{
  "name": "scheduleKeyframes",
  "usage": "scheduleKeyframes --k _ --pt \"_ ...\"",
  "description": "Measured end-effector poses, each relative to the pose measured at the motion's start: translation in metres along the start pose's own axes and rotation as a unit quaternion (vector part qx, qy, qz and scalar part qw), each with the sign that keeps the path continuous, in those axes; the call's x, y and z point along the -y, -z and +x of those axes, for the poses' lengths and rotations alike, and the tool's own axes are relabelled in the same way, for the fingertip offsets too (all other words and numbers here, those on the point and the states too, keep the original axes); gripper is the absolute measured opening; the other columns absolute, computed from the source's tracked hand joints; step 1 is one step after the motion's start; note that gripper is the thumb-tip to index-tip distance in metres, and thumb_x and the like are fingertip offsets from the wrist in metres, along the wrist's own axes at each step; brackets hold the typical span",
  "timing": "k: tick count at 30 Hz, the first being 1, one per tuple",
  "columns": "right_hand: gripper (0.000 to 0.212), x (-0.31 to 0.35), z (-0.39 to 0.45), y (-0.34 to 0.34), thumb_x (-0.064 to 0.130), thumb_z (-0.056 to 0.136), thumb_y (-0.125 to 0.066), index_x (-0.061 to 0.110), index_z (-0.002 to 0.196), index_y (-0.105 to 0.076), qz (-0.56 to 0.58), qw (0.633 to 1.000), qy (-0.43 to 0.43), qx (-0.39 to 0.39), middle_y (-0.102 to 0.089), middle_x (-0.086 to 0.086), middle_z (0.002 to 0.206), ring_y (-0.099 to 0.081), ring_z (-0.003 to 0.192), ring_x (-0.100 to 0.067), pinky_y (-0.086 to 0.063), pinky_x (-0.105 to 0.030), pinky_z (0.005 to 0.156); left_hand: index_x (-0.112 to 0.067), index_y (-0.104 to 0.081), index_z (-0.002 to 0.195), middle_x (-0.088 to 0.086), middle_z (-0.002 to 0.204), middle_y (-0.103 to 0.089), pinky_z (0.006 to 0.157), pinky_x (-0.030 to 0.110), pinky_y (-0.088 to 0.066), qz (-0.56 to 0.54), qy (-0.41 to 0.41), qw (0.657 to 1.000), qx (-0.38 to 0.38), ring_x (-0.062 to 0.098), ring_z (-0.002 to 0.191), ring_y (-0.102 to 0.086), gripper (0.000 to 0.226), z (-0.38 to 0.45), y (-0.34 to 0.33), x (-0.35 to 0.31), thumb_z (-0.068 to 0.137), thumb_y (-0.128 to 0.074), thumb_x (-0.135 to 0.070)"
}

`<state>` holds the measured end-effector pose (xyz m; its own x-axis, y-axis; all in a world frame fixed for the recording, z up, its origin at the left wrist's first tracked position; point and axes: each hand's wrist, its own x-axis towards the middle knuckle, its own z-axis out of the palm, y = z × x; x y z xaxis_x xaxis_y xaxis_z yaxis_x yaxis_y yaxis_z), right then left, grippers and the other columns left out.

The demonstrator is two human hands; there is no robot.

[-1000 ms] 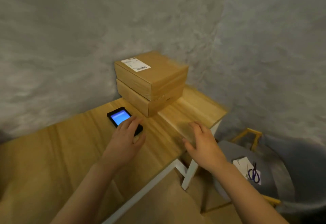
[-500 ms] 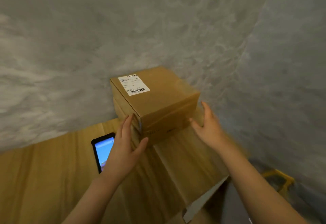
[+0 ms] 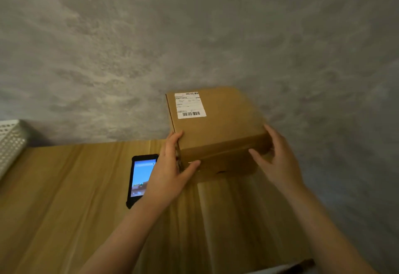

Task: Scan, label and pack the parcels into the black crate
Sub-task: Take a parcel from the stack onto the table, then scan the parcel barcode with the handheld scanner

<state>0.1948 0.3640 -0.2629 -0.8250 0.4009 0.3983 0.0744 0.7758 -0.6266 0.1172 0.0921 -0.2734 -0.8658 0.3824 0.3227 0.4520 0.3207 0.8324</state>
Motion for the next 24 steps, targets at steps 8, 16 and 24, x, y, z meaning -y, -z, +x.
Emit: scheduleKeyframes --k 8,16,24 --pt "0.068 0.075 -0.025 -0.020 0.042 0.074 -0.075 0.022 0.131 -0.045 0.023 0.993 0.095 -0.073 -0.044 0.008 0.119 -0.055 0.107 -0.024 -0.053 -0.044 0.087 -0.044 -0.032 0.130 -0.008 0.140 -0.036 0.103 0.028 -0.045 -0.006 -0.012 0.992 -0.129 0.003 0.128 -0.042 0.072 -0.028 0.051 0.013 0.072 -0.071 -0.060" --pt "0.055 0.168 -0.053 -0.082 0.046 0.090 -0.061 0.024 0.140 -0.049 0.016 0.986 0.168 -0.005 -0.048 -0.001 0.124 -0.050 0.105 -0.010 -0.045 -0.021 0.082 -0.049 -0.041 0.136 -0.020 0.135 -0.046 0.092 0.017 -0.044 0.052 0.042 0.989 -0.134 -0.006 0.122 -0.045 0.069 -0.074 0.185 0.052 0.072 -0.067 -0.056" --pt "0.056 0.235 -0.100 -0.189 0.048 0.087 -0.060 0.034 0.139 -0.047 0.032 0.984 0.157 0.078 -0.051 0.007 0.120 -0.057 0.086 -0.006 -0.051 -0.014 0.067 -0.044 -0.043 0.137 -0.019 0.131 -0.051 0.083 0.009 -0.040 0.111 0.137 0.979 -0.102 -0.002 0.109 -0.051 0.067 -0.123 0.297 0.113 0.079 -0.076 -0.038"
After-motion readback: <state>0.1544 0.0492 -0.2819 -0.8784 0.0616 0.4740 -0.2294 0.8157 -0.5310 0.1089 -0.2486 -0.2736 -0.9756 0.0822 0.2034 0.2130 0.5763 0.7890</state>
